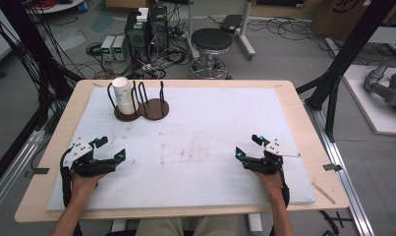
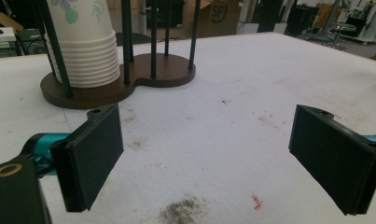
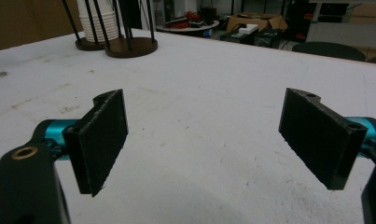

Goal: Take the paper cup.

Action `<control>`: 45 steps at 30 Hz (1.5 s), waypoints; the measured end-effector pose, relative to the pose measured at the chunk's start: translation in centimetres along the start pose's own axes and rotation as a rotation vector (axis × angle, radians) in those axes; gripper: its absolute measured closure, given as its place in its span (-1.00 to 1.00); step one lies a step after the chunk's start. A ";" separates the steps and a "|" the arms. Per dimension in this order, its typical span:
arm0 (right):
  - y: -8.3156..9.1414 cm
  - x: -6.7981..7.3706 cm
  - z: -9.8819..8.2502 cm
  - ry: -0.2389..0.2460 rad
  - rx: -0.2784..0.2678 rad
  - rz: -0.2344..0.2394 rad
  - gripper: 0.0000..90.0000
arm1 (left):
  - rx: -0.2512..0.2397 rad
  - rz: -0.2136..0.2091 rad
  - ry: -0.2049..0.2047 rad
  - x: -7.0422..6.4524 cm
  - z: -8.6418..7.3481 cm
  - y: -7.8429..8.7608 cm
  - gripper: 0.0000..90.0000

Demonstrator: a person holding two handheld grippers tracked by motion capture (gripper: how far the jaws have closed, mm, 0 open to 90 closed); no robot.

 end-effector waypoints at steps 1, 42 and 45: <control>0.0 0.1 0.0 -0.005 0.002 0.001 -0.65 | 0.001 0.002 -0.001 0.0 0.0 0.0 -0.78; 0.0 0.0 0.0 -0.004 0.000 0.002 -0.65 | 0.017 -0.014 0.002 1.4 4.0 0.6 -0.79; 0.0 0.0 0.0 -0.010 0.002 0.004 -0.65 | 0.012 -0.020 -0.012 1.4 5.0 0.6 -0.79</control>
Point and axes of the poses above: each handheld gripper's, and its own axes: y roughly backward along the jaws, z roughly out of its top, x roughly to its left, the point moved 8 cm from there along -y, roughly forward along the jaws, and after that the axes turned 12 degrees about z, right-handed, at the moved point
